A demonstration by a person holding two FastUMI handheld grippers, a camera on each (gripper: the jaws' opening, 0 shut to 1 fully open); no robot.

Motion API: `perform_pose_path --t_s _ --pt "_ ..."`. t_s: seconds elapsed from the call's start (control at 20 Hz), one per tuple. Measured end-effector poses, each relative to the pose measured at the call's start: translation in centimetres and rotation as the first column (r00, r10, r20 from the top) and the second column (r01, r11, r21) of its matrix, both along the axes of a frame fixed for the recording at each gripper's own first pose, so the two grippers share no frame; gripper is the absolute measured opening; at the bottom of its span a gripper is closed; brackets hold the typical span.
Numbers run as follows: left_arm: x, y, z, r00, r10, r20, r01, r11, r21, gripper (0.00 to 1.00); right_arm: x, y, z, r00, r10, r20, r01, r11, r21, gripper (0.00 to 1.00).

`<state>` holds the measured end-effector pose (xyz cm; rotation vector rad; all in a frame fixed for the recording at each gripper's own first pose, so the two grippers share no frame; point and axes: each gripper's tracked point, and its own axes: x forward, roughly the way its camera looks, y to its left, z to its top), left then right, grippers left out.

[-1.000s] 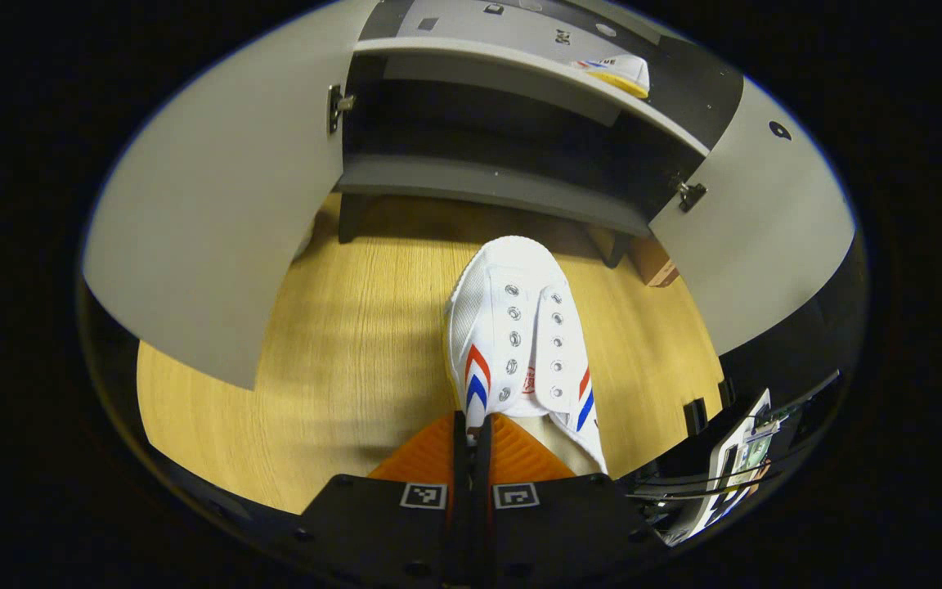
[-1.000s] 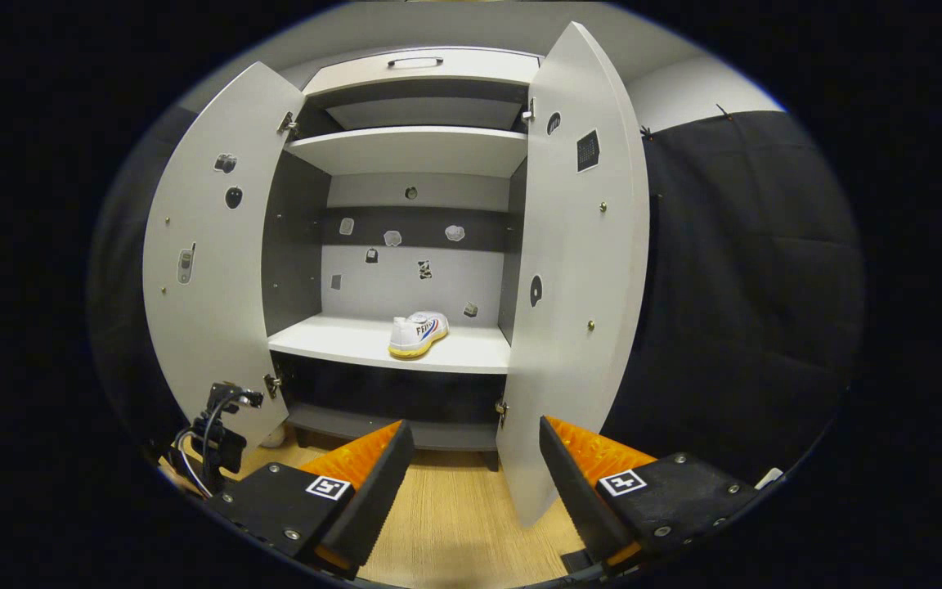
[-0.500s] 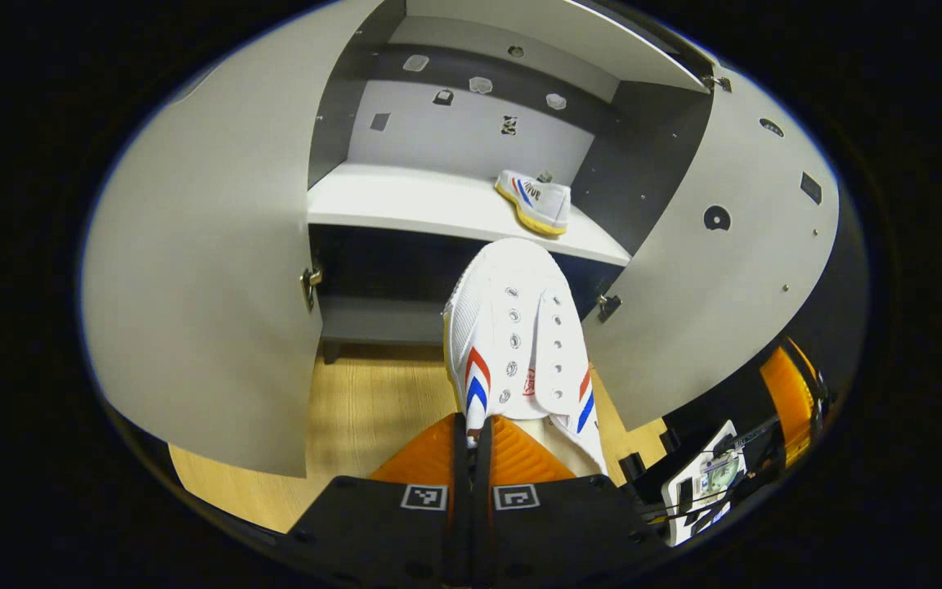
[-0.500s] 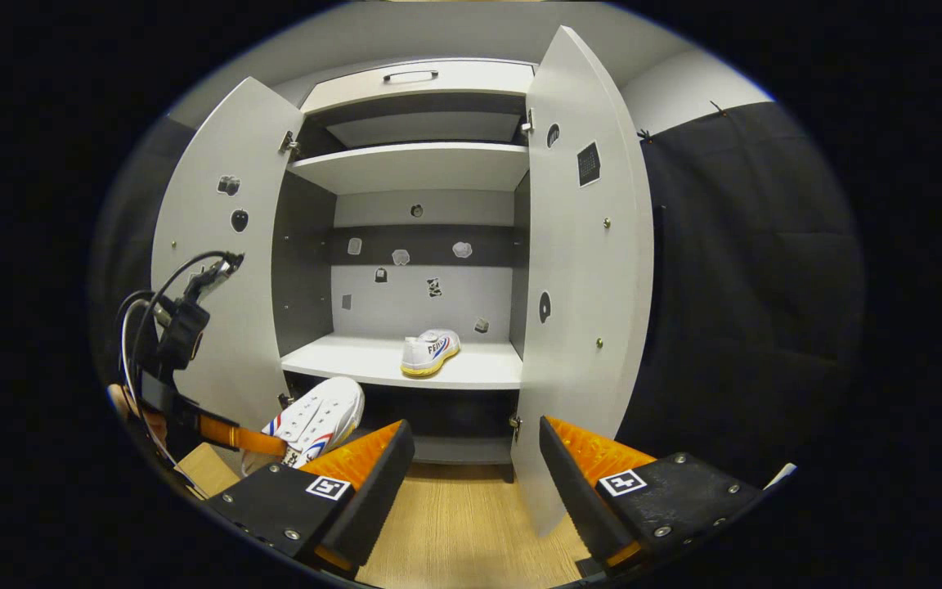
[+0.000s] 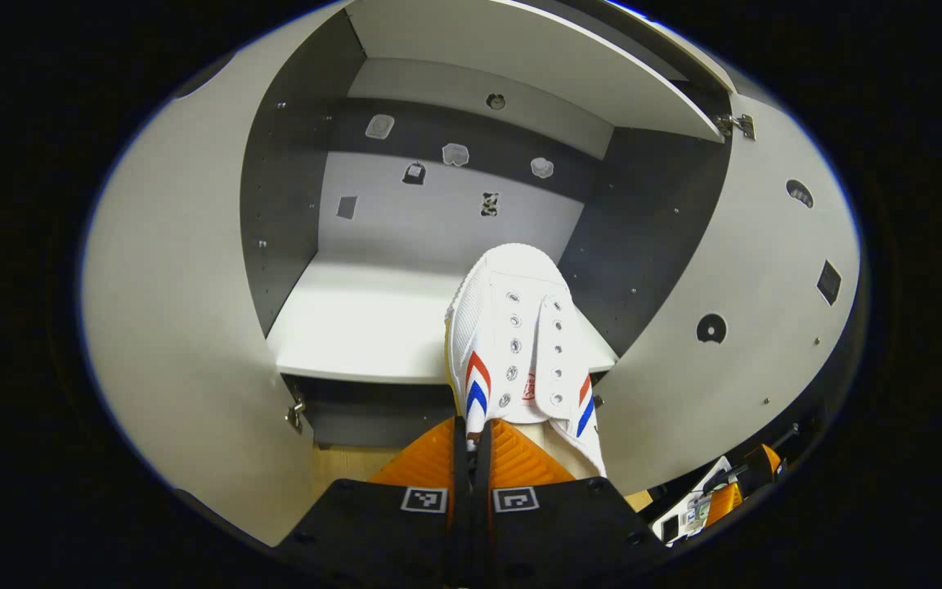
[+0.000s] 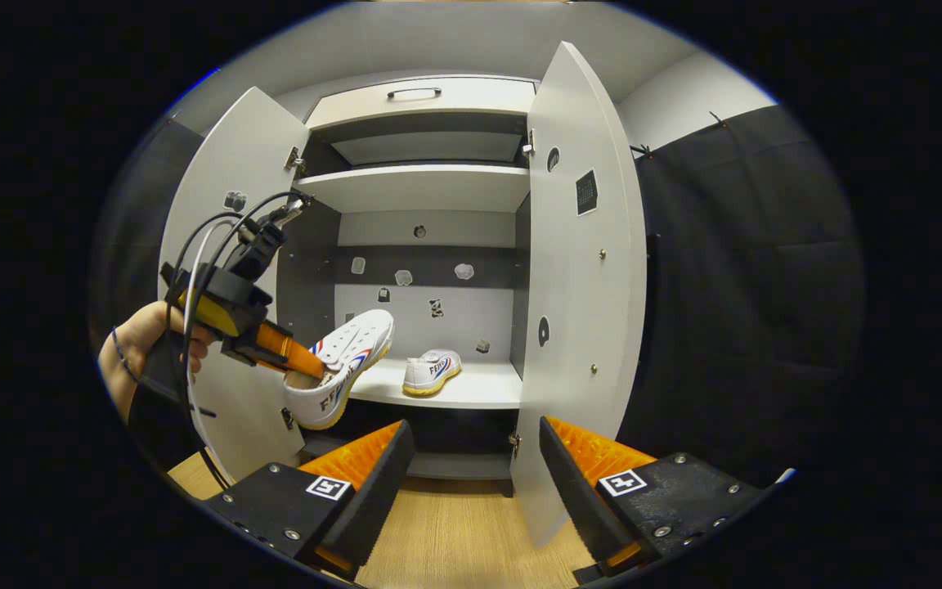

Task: Grab one shoe with the right hand and put it into the shoe cabinet, grab the other shoe with the left hand and put it into the shoe cabinet; then close the right door with the right hand and the left door with the left hand.

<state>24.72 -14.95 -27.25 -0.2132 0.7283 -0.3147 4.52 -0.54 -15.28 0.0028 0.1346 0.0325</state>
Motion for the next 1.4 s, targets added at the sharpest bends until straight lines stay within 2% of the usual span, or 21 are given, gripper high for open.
perform_pose_path --t_s 0.25,0.5,0.65,0.8,1.15,1.2,1.25,1.3,1.4 --pt "1.7 1.2 -0.9 0.997 0.07 0.014 -0.07 0.996 0.061 0.06 0.7 -0.4 0.0 1.0 0.005 0.015 -0.005 1.0 -0.015 0.94" --pt "5.0 1.6 -3.3 0.992 0.109 -0.066 -0.104 0.991 0.082 0.06 1.7 -1.3 0.2 1.0 0.005 0.009 -0.005 1.0 -0.018 0.94" --pt "5.8 2.1 -5.0 0.985 0.124 -0.118 -0.11 0.987 0.121 0.06 2.2 -1.5 0.0 1.0 0.014 -0.007 -0.014 0.999 -0.038 0.94" --pt "6.2 1.7 -6.5 0.975 0.134 -0.179 -0.116 0.987 0.111 0.06 2.6 -1.8 0.0 1.0 0.014 -0.017 -0.015 0.999 -0.053 0.94" --pt "5.5 2.2 -7.7 0.96 0.131 -0.247 -0.091 0.982 0.166 0.07 3.7 -1.8 0.6 1.0 0.023 -0.009 -0.023 1.0 -0.005 0.94" --pt "6.0 2.0 -7.5 0.968 0.114 -0.225 -0.08 0.984 0.157 0.14 3.7 -1.8 0.5 1.0 0.024 -0.01 -0.024 1.0 -0.006 0.94" --pt "6.2 2.3 -7.5 0.972 0.115 -0.207 -0.076 0.979 0.187 0.21 3.7 -1.9 0.4 1.0 0.024 -0.011 -0.024 1.0 -0.006 0.94" --pt "6.0 2.5 -7.4 0.974 0.105 -0.202 -0.062 0.977 0.205 0.41 3.8 -2.0 0.3 1.0 0.025 -0.014 -0.025 1.0 -0.002 0.94" --pt "6.2 2.6 -6.9 0.979 0.097 -0.178 -0.054 0.971 0.232 0.48 3.7 -1.8 0.2 0.999 0.032 -0.017 -0.032 0.999 0.01 0.94"
